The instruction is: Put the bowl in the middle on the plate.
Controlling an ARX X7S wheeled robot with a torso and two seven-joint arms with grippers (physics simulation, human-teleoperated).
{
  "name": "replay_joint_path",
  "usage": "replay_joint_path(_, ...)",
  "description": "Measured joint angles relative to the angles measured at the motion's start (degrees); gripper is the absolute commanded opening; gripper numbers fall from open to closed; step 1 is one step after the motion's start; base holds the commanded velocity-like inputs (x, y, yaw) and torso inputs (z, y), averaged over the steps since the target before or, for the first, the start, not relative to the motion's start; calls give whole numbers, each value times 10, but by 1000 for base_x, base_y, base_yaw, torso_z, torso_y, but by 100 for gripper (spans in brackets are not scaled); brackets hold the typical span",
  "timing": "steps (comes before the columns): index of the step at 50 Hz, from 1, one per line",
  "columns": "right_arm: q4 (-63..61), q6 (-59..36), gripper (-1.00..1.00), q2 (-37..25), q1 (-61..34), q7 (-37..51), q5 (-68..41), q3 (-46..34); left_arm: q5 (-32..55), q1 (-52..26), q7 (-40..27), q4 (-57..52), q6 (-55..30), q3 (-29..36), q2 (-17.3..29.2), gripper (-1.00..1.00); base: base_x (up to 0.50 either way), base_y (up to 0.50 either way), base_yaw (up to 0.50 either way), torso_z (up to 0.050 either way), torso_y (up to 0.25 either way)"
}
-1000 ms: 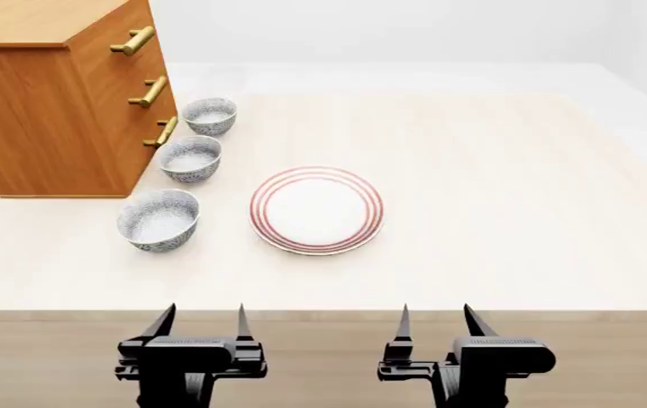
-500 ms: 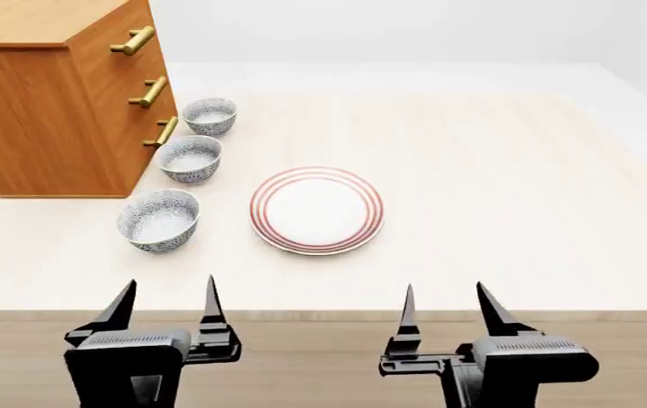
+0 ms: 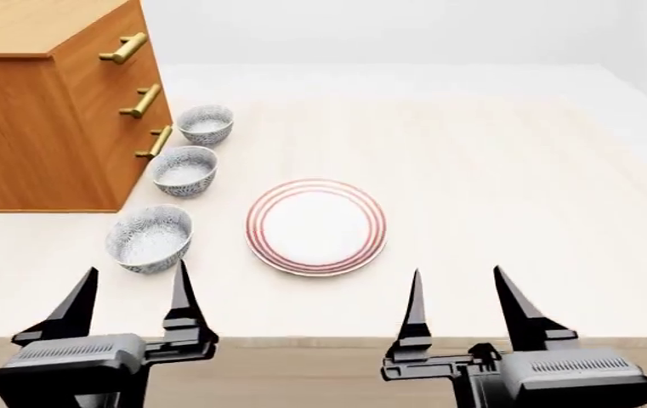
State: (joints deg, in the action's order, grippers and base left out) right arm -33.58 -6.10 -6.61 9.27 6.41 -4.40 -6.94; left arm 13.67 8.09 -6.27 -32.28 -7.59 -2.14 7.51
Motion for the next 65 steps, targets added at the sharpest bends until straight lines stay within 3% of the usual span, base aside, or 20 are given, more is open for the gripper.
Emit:
replay_joint_path(46,-15,3,100,-30,1,23,-23,-24,24,9,-25,-23,3,12,26,100,500,2,0,0,0)
replay_joint_path(65,-10,19,100,-39,3,31,-27,-28,29,10,-34,-24,5,17,34,100,0,421,0,0,0)
